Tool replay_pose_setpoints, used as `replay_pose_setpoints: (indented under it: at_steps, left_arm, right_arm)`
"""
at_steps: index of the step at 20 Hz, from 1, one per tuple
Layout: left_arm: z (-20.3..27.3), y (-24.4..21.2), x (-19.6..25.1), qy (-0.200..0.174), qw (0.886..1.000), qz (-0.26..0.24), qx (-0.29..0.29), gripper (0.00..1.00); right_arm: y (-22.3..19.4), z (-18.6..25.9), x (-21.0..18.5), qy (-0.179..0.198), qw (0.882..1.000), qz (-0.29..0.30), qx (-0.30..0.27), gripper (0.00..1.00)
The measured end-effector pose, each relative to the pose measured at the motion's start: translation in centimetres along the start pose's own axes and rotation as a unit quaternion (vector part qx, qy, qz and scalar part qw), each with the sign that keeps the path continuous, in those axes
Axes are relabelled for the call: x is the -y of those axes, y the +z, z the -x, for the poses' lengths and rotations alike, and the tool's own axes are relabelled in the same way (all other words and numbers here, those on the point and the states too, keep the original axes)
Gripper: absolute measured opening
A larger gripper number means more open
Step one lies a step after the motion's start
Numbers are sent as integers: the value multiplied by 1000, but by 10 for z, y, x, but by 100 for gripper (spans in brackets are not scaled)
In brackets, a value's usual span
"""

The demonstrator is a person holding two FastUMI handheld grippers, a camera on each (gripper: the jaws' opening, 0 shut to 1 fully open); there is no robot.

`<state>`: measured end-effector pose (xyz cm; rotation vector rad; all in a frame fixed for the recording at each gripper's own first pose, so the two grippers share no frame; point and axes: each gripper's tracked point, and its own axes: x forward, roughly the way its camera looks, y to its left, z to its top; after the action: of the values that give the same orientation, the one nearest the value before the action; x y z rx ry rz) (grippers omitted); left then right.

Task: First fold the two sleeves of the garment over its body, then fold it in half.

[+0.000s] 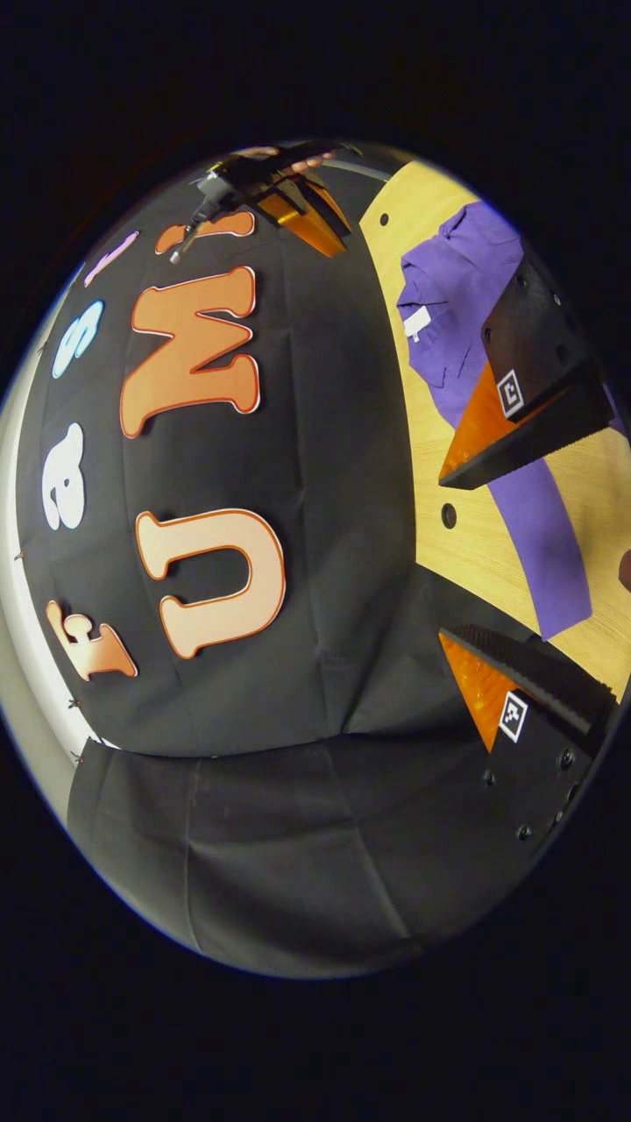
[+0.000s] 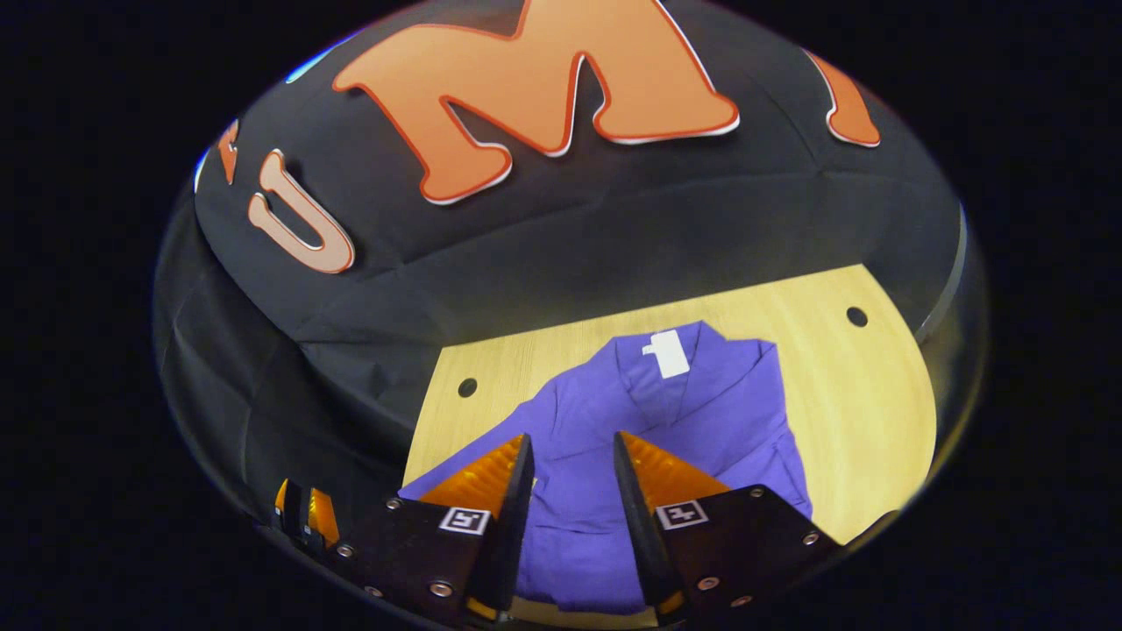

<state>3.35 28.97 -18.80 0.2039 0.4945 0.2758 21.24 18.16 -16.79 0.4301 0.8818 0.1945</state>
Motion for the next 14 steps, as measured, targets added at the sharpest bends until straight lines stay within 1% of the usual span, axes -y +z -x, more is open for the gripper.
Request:
replay_pose_setpoints:
  at_steps: [1, 2, 4, 6, 9, 10, 11, 13, 14]
  left_arm:
    - [-5, -3, -3, 0, 1000, 4, -8, 97]
    - [-10, -7, -8, 2, 1000, 9, -19, 97]
    - [-23, -21, -15, 0, 999, 24, -49, 96]
    - [-35, -41, -19, -2, 995, 41, -94, 96]
    - [-50, -83, -23, -9, 982, 62, -176, 98]
    - [-54, -97, -25, -10, 977, 65, -202, 93]
    - [-59, -105, -26, -12, 973, 70, -219, 98]
    - [-70, -125, -26, -20, 963, 83, -257, 98]
    - [-70, -138, -30, -16, 954, 90, -285, 98]
  right_arm:
    - [6, 9, 2, 0, 1000, 6, 18, 59]
    - [13, 17, 6, -6, 999, 14, 35, 72]
    - [24, 34, 13, -16, 997, 30, 70, 88]
    - [35, 51, 23, -33, 993, 48, 105, 96]
    - [47, 75, 39, -61, 984, 79, 149, 96]
    - [51, 85, 45, -72, 980, 89, 162, 96]
    - [54, 97, 51, -79, 976, 100, 178, 96]
    - [63, 117, 60, -94, 967, 113, 207, 96]
    - [66, 126, 64, -104, 963, 117, 219, 96]
